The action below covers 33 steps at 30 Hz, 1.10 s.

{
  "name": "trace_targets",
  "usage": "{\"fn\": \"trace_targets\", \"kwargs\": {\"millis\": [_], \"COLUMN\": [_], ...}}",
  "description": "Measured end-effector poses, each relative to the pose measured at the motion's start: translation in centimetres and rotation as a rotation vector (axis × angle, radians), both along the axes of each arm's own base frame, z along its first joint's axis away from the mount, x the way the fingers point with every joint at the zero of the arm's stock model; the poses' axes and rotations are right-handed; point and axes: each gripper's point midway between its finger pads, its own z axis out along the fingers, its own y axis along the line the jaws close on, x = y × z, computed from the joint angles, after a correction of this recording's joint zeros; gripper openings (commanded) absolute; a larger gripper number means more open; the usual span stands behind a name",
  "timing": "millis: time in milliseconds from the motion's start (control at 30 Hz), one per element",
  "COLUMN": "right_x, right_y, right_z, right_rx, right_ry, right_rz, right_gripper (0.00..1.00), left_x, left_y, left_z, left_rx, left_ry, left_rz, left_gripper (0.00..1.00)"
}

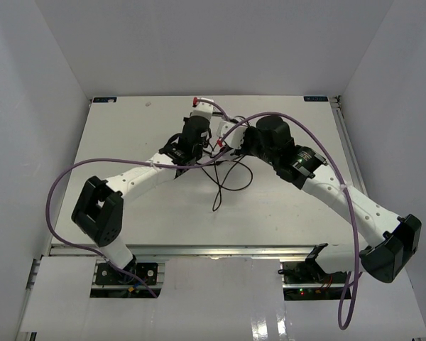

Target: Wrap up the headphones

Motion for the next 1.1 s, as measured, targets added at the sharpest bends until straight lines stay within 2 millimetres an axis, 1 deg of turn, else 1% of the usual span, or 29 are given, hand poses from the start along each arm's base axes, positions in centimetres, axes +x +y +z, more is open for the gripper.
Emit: {"fn": "trace_targets", "kwargs": {"millis": [33,67,133,267,433,500,533,600,767,833,900,967,1067,1100], "right_x": [0.2,0.4,0.9,1.8,3.7,4.1,4.3,4.4,4.3,4.1,4.0,4.0,3.7,3.4], "right_y": [-0.5,-0.9,-1.5,-2.2,-4.9,-5.4,-5.5,-5.6,-5.3,-5.0,-4.6,-4.3,-3.6,-3.3], "right_z": [-0.2,-0.2,-0.2,0.3,0.1,0.2,0.3,0.5,0.8,0.8,0.7,0.3,-0.9,-1.5], "right_rx": [-0.031,-0.056,-0.095,-0.093,-0.022,0.028,0.054,0.102,0.198,0.226,0.262,0.305,0.376,0.398], "right_ry": [-0.011,-0.023,-0.047,-0.072,-0.025,-0.004,0.004,0.023,0.075,0.098,0.128,0.172,0.265,0.294], "right_rz": [-0.017,-0.031,-0.052,-0.073,-0.133,-0.133,-0.128,-0.116,-0.066,-0.043,-0.012,0.023,0.090,0.117], "right_gripper": [0.08,0.08,0.09,0.10,0.12,0.13,0.13,0.14,0.16,0.16,0.16,0.16,0.17,0.19], "left_x": [-0.8,-1.4,-2.7,-4.7,-7.5,-8.4,-8.7,-9.0,-10.3,-11.0,-11.7,-12.5,-13.7,-14.1], "left_y": [-0.8,-1.2,-1.3,-0.1,0.7,0.8,0.9,1.0,0.0,-0.5,-0.9,-1.2,-1.4,-1.5], "left_z": [-0.5,-0.6,-0.2,2.4,7.0,8.0,8.1,7.3,4.2,3.5,3.7,4.4,6.1,6.8], "left_rx": [0.009,0.012,0.009,-0.029,-0.112,-0.120,-0.117,-0.102,-0.063,-0.061,-0.079,-0.111,-0.185,-0.208], "left_ry": [0.013,0.016,0.013,-0.043,-0.155,-0.181,-0.184,-0.167,-0.079,-0.053,-0.046,-0.049,-0.069,-0.075], "left_rz": [-0.049,-0.084,-0.138,-0.197,-0.283,-0.312,-0.325,-0.345,-0.450,-0.492,-0.528,-0.559,-0.590,-0.598], "left_gripper": [0.00,0.00,0.00,0.00,0.00,0.00,0.00,0.00,0.00,0.00,0.00,0.00,0.00,0.00]}}
